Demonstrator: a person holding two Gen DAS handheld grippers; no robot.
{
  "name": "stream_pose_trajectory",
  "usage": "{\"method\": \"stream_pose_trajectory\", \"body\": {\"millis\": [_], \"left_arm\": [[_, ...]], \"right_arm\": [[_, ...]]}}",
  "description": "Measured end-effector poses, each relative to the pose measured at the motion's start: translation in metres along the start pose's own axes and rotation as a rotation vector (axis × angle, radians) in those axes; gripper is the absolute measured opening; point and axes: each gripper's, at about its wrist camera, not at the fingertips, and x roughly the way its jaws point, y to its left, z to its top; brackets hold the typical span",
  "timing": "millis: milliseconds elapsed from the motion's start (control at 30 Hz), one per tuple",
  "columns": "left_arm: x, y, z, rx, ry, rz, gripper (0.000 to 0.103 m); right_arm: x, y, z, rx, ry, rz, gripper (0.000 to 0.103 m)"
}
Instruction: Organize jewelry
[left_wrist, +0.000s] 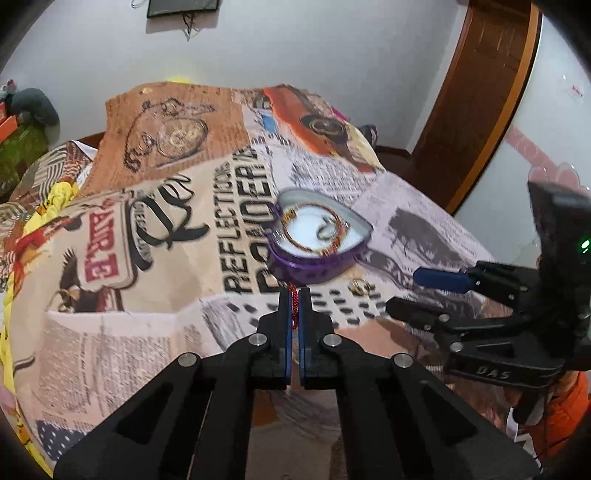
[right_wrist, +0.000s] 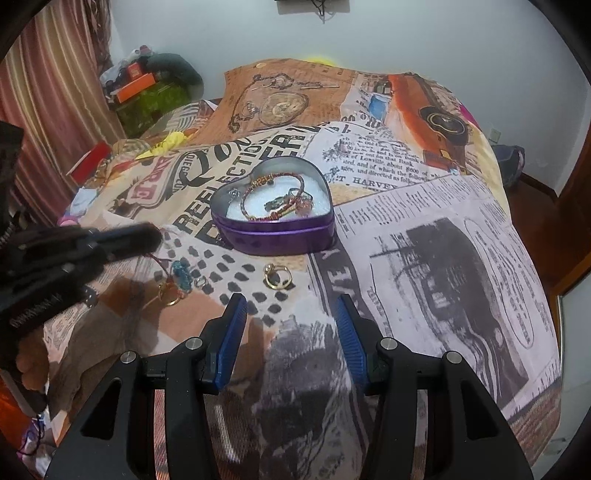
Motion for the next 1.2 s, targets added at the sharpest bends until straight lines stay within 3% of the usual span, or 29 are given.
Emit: {"method": "stream_pose_trajectory", "body": {"millis": [433,567,667,800,867,1200], "left_arm": [[0.005,0.011,0.014,0.012,-0.042,0.052,0.001],[0.01,0.01,0.013,0.014,-0.029,0.05,0.001],[0.011,0.009,0.014,0.012,-0.03,0.047,0.001],[0.008,0.005,0.02,0.021,-0.043,0.043,0.001],[0.005,0.001,0.023,0.03,-0.056,0.044,0.001],[-0.018,-0.013,0.042,0.052,-0.129,0.043,0.001]], "right_arm": [[0.028,0.008,0.012,-0.06,0.021,-0.013,0.045],[0.032,0.008,0.011,-0.071,0.02,-0.03,0.033],[0.031,0.005,0.01,-0.064,0.012,-0.026,0.016],[0.029,0.003,0.011,-0.062,0.007,-0.016,0.015],[0.027,0.004,0.011,-0.064,-0.001,-0.021,0.008],[0.006,0.0,0.015,-0.049,-0.056,-0.016,0.008]]}}
